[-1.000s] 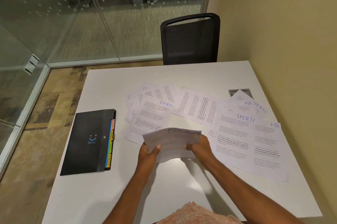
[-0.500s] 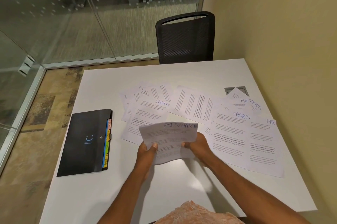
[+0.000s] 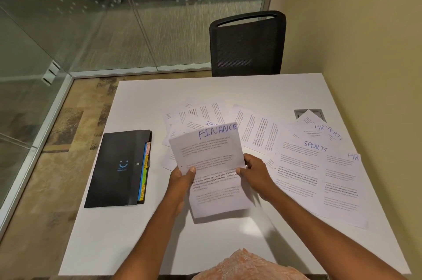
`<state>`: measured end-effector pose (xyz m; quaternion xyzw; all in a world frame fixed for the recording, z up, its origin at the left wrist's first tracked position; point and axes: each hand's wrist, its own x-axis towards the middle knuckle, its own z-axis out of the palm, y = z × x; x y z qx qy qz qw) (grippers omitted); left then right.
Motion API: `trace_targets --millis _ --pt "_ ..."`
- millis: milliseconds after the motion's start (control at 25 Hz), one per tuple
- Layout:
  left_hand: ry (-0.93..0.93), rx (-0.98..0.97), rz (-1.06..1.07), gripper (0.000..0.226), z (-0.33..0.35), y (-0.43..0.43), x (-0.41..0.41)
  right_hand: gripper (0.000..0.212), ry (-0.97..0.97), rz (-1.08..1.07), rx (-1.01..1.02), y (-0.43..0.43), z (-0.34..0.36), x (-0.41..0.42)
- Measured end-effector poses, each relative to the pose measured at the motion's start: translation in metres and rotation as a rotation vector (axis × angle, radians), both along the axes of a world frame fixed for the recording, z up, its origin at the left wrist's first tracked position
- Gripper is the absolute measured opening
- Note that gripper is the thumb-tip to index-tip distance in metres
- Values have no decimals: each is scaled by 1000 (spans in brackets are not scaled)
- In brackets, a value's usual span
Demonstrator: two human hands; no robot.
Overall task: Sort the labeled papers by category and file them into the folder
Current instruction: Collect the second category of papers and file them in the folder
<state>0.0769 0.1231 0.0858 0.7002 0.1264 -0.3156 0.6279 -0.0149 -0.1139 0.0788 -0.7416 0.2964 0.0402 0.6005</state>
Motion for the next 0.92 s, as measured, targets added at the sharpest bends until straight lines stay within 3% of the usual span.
trace_targets --millis 320,640,800,840,920 --pt "88 -121 83 40 -14 34 6 36 29 -65 167 26 3 18" --pt "26 -109 70 35 -26 68 10 30 -55 67 325 45 37 23" --pt "30 -151 82 36 -34 90 17 39 -140 195 82 42 47 29" --pt "32 -154 82 36 -36 96 19 45 -205 283 -60 40 48 31" --pt "33 -177 79 36 -37 103 23 61 -393 576 -531 38 52 33"
